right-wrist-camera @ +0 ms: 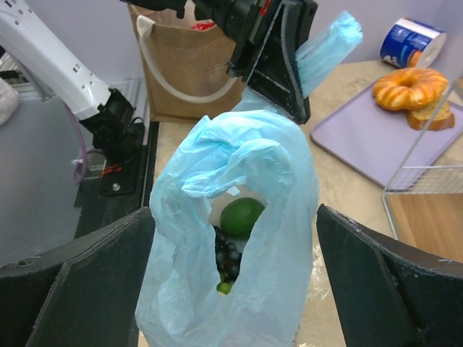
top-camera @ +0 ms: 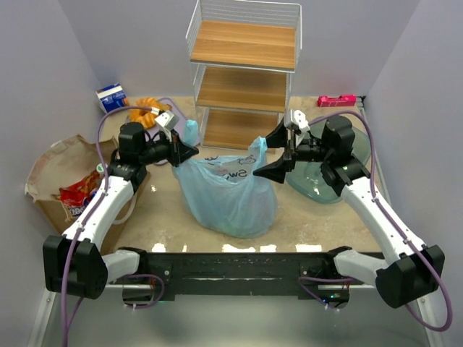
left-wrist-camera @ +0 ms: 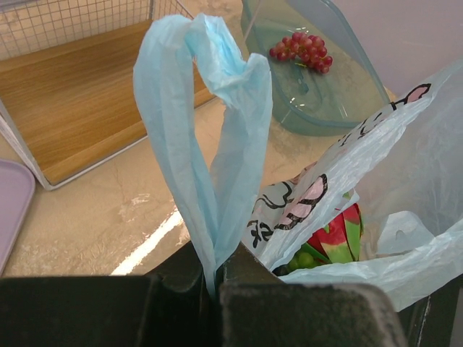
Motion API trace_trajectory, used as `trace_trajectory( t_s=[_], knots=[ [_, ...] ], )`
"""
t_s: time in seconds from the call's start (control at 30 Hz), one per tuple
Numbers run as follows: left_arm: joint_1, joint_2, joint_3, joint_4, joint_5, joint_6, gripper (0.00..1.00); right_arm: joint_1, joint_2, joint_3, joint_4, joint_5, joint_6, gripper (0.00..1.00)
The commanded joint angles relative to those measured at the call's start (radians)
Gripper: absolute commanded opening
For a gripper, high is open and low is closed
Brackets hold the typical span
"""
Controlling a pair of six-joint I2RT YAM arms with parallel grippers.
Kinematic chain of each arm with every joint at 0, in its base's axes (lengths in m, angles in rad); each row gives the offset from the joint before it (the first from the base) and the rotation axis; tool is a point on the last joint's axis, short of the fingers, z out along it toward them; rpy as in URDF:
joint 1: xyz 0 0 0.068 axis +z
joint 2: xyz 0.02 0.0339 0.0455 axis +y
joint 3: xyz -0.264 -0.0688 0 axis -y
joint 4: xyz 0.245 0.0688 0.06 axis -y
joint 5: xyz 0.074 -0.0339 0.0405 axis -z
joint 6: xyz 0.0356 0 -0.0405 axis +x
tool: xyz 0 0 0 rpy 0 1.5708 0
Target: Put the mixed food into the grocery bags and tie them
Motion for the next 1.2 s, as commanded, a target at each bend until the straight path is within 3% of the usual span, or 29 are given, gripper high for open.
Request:
trace_trajectory(
  t_s=[0.0, 0.4, 0.5, 0.6, 0.87, 1.1, 1.13, 1.17],
  knots=[
    [0.009, -0.005, -0.007, 0.062, 0.04, -0.015, 0.0, 0.011, 0.015, -0.03, 0.094, -0.043, 0.043, 0.92],
    [-0.036, -0.007, -0.035, 0.151, 0.166, -0.049, 0.0, 0.011, 0.032, -0.128, 0.317, -0.018, 0.202, 0.35],
    [-0.115, 0.015, 0.011, 0.059, 0.14, 0.02, 0.0, 0.015, 0.037, -0.099, 0.262, -0.026, 0.179, 0.27],
    [-0.172, 0.061, 0.068, -0.036, 0.17, 0.05, 0.0, 0.034, 0.058, -0.05, 0.112, -0.009, 0.092, 0.0],
    [-0.257, 0.176, 0.232, -0.273, 0.167, 0.142, 0.0, 0.158, 0.129, 0.041, -0.165, 0.158, -0.077, 0.0],
    [-0.268, 0.175, 0.241, -0.332, 0.101, 0.195, 0.0, 0.219, 0.226, 0.139, -0.341, 0.292, -0.151, 0.0],
    [-0.268, 0.171, 0.244, -0.347, 0.101, 0.201, 0.02, 0.225, 0.233, 0.154, -0.363, 0.307, -0.16, 0.0],
    [-0.268, 0.17, 0.249, -0.35, 0.098, 0.206, 0.1, 0.236, 0.245, 0.164, -0.375, 0.33, -0.164, 0.0]
  ],
)
